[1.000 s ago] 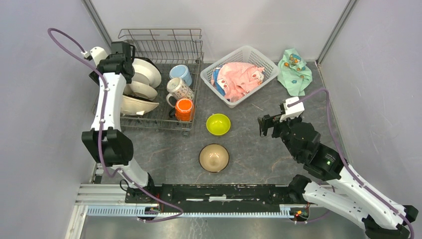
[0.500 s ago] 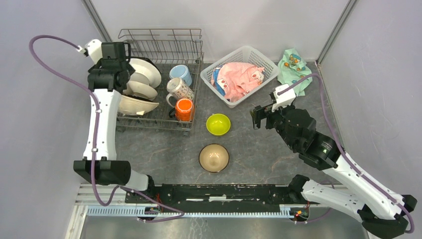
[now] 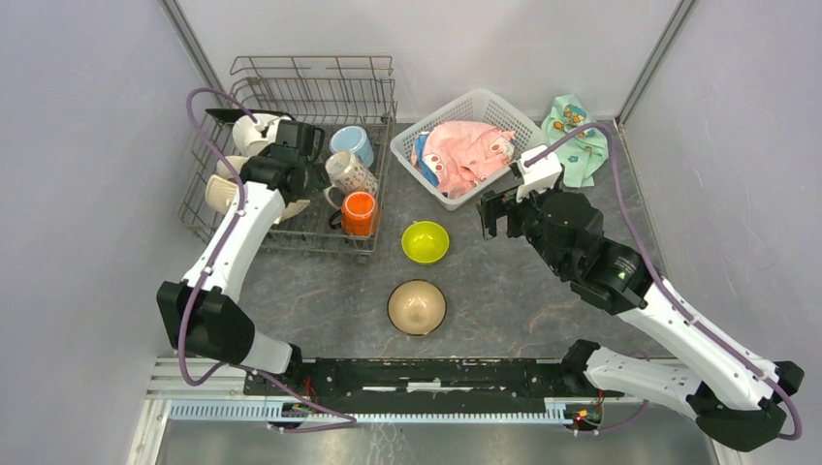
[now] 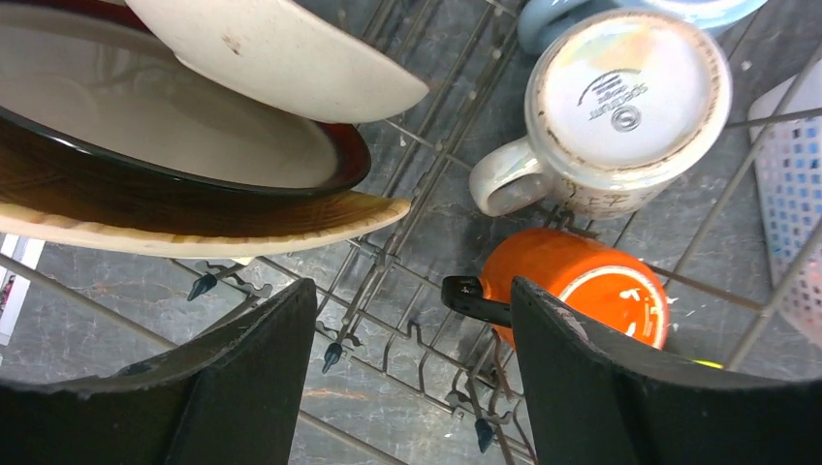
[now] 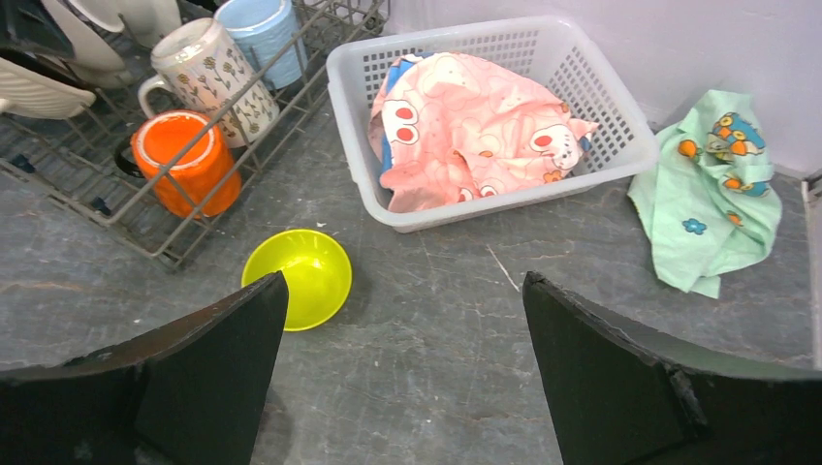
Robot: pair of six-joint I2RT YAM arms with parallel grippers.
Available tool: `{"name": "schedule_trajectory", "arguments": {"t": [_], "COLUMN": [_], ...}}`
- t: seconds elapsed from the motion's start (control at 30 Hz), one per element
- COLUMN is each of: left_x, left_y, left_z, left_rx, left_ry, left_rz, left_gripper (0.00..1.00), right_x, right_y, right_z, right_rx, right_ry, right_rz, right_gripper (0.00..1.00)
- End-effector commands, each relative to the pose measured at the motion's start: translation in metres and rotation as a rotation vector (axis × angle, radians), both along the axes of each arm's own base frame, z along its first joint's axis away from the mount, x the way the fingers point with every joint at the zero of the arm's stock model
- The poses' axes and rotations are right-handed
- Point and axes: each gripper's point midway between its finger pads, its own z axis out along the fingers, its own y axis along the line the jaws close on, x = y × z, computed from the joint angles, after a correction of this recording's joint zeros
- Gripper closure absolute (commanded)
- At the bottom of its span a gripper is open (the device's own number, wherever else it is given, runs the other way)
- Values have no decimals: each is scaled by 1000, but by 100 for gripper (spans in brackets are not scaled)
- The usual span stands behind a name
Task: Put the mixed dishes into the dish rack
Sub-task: Pick up the bowl from the center of the board.
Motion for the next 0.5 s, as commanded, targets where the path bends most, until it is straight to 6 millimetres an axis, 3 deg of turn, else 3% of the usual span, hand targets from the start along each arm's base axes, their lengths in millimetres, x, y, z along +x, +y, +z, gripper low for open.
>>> {"name": "schedule_trajectory", "arguments": {"t": [0.0, 0.17, 0.27, 0.47], "left_x": [10, 12, 21, 19], "left_y": [-2, 6, 9, 35], "left_z": [-9, -45, -53, -71], "left_rx": [15, 50, 59, 96], "left_ry": [-27, 20, 23, 76], "left_rz": [-51, -20, -24, 52], "left_gripper": [21, 21, 22, 23], "right_x": [-4, -12, -17, -22], "right_y": [6, -5, -16, -29], "right_z": [15, 8, 4, 4], "right_rx": [120, 164, 180, 187], "right_ry": [-8, 22, 23, 19], "right_rz": [10, -25, -52, -84], "right_gripper": [2, 2, 2, 2]}}
